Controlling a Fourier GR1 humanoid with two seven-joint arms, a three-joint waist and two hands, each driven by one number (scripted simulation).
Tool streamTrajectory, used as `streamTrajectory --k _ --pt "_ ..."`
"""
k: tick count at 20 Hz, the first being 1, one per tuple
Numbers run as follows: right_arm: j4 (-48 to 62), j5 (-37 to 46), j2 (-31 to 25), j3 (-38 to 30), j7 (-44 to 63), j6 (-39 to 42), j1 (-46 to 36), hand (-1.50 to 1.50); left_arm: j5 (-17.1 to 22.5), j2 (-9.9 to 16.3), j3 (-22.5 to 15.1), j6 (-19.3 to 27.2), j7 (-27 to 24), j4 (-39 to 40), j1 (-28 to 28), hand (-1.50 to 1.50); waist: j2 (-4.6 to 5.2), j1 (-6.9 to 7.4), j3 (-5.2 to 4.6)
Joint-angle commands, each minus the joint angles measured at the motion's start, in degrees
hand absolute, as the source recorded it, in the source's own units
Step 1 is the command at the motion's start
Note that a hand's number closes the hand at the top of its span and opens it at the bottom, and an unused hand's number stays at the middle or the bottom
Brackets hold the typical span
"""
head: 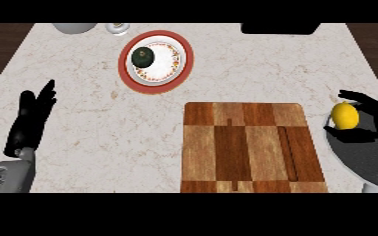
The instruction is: Pick the lemon from the cutting board and place it in the pan
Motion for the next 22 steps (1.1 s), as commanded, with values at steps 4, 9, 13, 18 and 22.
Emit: streamTrajectory --k 4,9,13,18,22 --pt "9.25 -2.51 4.75 -4.58 -8.05 -2.24 -5.61 -1.50 -1.34 -1.63 -0.60 0.47 0.03 -1.60 1.54 0.00 0.26 0.38 0.48" --pt "9.55 -7.61 2.62 -10.31 -10.57 -1.22 -7.51 -1.50 -1.51 -0.97 1.22 0.09 -2.34 3.17 -0.53 0.00 0.25 -0.31 0.40" --pt "8.94 -10.32 -0.99 -13.11 -10.62 0.46 -5.86 -1.50 -1.41 -2.17 0.50 0.05 1.56 -1.62 1.57 0.00 -0.08 -0.60 0.37" --pt "10.73 -14.44 -9.01 -17.85 -10.61 5.95 -1.54 -1.50 -1.23 -1.24 1.23 -1.29 1.62 -0.87 -0.08 0.00 0.07 -0.98 0.41" --pt "10.46 -18.27 -14.51 -21.31 -7.98 10.70 1.83 -1.50 -2.04 -1.53 1.76 0.19 2.20 -4.34 2.64 0.00 -0.13 -1.06 0.37"
